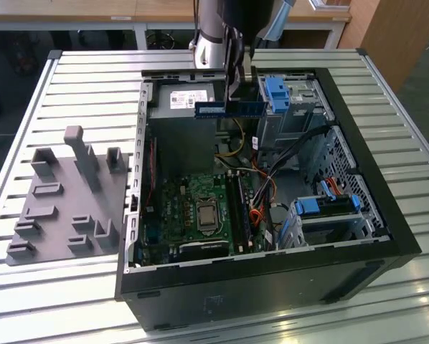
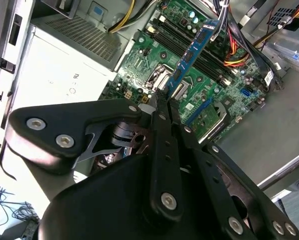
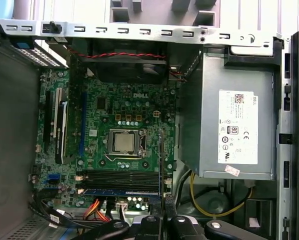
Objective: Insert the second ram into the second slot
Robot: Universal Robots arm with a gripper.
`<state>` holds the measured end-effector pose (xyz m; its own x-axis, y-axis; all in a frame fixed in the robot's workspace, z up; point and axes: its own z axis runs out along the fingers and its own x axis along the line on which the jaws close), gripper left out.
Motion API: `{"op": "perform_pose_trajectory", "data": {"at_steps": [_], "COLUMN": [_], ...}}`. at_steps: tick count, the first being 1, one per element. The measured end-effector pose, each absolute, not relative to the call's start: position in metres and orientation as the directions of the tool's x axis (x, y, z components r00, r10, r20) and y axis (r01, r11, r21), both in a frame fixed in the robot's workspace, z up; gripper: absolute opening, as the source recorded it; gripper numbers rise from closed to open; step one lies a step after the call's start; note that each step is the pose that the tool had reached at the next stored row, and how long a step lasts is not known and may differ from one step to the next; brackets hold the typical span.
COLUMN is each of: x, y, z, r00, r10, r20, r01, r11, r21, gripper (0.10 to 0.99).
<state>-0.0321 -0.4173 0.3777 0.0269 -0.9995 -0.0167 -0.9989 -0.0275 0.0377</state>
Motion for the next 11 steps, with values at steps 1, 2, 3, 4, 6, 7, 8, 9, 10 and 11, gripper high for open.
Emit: {"op": "perform_pose_trajectory", "data": {"at_steps": [1,2,3,4,6,7,8,9,10,11], "x": [-0.0321,-0.0321,-0.0321,-0.0321,-0.0321,-0.0321,-0.0321,-0.0321,-0.0321,-0.0321], "y": [-0.4177,-0.4181,-0.4183,-0.4186,-0.4194,-0.4199,-0.4207,-0.4215,-0.4225,-0.4238], "z": [0.3777,0.3777,0.3776,0.3777,0.3777,0.3777,0.3777,0.3777,0.3777,0.3777], "r00": [0.027,0.027,0.027,0.027,0.027,0.027,0.027,0.027,0.027,0.027], "r10": [-1.0,-1.0,-1.0,-1.0,-1.0,-1.0,-1.0,-1.0,-1.0,-1.0], "r20": [-0.017,-0.017,-0.017,-0.017,-0.016,-0.016,-0.016,-0.016,-0.016,-0.016], "r01": [-0.999,-0.999,-0.999,-0.999,-0.999,-0.999,-0.999,-0.999,-0.999,-0.999], "r11": [-0.027,-0.027,-0.027,-0.027,-0.027,-0.027,-0.028,-0.027,-0.027,-0.027], "r21": [0.038,0.038,0.038,0.038,0.038,0.038,0.038,0.038,0.038,0.038], "gripper": [0.137,0.137,0.137,0.137,0.137,0.137,0.137,0.137,0.137,0.137]}}
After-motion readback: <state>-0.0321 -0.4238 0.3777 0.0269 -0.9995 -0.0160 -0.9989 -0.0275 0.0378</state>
